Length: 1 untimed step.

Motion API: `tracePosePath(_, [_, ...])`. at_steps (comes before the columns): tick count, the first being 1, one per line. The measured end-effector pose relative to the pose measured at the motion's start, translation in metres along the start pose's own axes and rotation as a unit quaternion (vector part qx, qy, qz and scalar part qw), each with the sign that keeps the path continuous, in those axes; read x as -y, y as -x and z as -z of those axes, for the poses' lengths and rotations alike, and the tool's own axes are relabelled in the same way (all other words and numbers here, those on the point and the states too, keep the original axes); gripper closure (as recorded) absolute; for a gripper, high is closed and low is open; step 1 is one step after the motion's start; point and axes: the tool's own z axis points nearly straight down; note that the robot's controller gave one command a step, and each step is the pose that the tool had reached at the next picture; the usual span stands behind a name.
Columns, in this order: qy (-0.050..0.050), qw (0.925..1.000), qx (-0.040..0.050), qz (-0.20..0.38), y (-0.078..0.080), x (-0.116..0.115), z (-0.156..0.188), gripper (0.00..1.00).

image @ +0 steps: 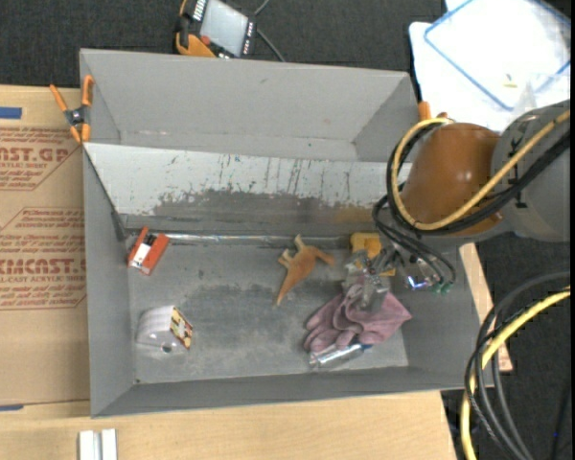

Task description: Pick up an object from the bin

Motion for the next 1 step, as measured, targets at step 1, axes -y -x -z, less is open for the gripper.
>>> tracePosePath(1, [0.001, 1.0, -0.0034, 0.007, -0.0021, -0.0019, -0.0297, 1.0])
